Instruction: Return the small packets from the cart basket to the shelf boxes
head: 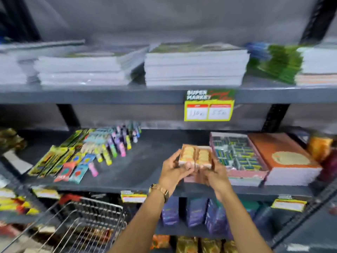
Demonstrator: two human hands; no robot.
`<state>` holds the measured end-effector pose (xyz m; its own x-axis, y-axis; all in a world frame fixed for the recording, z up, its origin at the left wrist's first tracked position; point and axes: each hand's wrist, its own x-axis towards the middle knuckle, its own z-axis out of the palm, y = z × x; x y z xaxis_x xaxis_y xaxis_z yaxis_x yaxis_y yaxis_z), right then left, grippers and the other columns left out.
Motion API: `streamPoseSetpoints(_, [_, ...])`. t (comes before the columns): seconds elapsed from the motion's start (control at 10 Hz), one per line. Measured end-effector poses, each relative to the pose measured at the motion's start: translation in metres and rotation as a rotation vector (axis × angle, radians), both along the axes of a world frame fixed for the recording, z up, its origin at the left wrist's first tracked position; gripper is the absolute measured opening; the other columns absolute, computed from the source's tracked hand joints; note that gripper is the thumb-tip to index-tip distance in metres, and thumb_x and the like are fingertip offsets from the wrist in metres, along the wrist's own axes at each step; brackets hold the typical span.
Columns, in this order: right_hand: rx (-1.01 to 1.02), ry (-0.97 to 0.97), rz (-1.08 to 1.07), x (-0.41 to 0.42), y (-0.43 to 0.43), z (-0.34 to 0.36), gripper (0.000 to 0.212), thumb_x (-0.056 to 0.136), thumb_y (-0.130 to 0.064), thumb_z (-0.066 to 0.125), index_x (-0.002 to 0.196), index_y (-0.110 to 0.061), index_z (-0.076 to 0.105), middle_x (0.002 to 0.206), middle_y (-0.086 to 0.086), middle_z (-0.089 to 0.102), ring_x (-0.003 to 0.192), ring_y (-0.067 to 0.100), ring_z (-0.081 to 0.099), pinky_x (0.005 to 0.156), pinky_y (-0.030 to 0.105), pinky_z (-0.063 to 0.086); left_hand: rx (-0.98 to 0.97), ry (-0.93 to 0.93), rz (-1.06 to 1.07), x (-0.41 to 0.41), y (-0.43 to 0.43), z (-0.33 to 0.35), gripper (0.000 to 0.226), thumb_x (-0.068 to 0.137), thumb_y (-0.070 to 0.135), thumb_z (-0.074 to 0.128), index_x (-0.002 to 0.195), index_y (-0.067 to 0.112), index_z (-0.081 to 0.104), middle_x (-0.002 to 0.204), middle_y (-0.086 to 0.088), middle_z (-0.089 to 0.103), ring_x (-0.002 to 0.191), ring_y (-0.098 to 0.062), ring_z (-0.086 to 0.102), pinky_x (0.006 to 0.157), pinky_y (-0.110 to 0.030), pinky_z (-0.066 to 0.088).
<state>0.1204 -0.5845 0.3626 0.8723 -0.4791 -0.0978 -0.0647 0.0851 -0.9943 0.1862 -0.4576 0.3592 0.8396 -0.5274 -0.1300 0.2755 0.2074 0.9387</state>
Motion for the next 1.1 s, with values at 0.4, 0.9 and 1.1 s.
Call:
streamPoseSetpoints(0.4, [-0.869,0.623,0.031,0.019,-0.031,-0.014,0.030,0.096,-0.019,0.035,0.113,-0.012,0.059,0.119,0.011,0.065,0.110,0.028,0.062,0.093,0.037,0.051,1.050,-0.544,0.078,0.013,-0.054,-0.015,0.066,0.084,0.025,0.060,0.142,0.032,0.031,0.121,-0.015,0.050,0.116,-0.035,0.054,0.101,-0.037,0.045])
streamPoseSetpoints(0.9, [-1.061,0.624,0.102,0.017,-0.023,-0.009,0.030,0.098,-0.015,0.038,0.125,-0.011,0.049,0.118,0.010,0.064,0.106,0.026,0.064,0.089,0.036,0.055,1.403,-0.860,0.016,0.010,-0.052,-0.016,0.071,0.084,-0.002,0.047,0.143,0.027,0.022,0.138,-0.005,0.031,0.120,-0.031,0.045,0.088,-0.045,0.054])
streamPoseSetpoints(1.1, [-0.865,0.472,0.124,-0.002,-0.025,0.014,0.036,0.094,-0.018,0.049,0.130,-0.014,0.047,0.097,0.010,0.069,0.076,0.020,0.071,0.067,0.032,0.060,1.259,-1.187,0.077,0.002,-0.039,-0.007,0.074,0.081,0.017,0.059,0.143,0.025,0.019,0.146,-0.005,0.032,0.124,-0.028,0.043,0.093,-0.039,0.052])
